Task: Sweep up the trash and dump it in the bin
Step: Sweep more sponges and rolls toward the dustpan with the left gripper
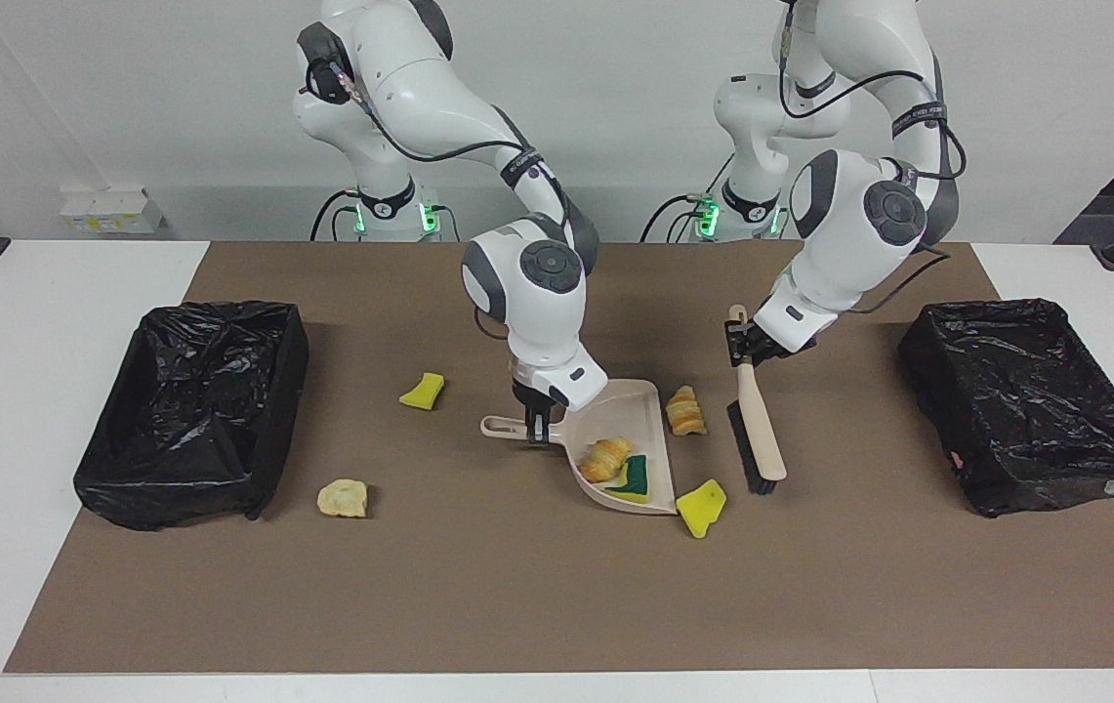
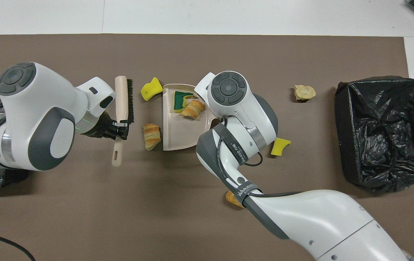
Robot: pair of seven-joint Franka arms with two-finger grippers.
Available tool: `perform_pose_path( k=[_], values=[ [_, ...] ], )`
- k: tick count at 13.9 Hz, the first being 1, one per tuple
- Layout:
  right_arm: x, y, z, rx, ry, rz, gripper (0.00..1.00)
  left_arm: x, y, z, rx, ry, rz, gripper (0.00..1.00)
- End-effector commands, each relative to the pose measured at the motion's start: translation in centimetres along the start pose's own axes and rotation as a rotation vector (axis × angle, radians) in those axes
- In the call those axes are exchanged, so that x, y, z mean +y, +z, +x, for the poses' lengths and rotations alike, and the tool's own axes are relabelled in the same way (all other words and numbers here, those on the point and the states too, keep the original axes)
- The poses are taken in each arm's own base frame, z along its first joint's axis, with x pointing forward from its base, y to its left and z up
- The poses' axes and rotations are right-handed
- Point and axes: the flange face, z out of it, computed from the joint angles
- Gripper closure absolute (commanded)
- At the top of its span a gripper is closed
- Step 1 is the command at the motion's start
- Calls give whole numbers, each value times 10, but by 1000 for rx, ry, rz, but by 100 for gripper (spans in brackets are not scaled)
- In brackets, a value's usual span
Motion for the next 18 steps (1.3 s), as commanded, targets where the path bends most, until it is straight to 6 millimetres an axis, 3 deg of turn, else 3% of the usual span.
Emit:
perform_pose_path(
  k=[1, 4, 7, 9, 13, 18],
  values=[
    [-3, 7, 1, 18, 25, 11, 100, -18, 21, 12, 35, 64, 48, 100],
    [-4, 8, 0, 14, 12, 13, 100, -18, 47, 38, 92, 209, 173, 100],
    [-8, 12, -2, 2, 4, 28, 100, -22, 58, 53, 78, 385, 257, 100],
    [-12, 16, -3, -4, 0, 35, 100, -2, 69, 66, 79, 432, 280, 100],
    [-18, 18, -4, -11, -21, 43, 100, 34, 79, 52, 26, 502, 287, 100],
    [-23, 2, 2, -130, -91, 42, 100, 32, 58, 18, -126, 511, 263, 100]
  ],
)
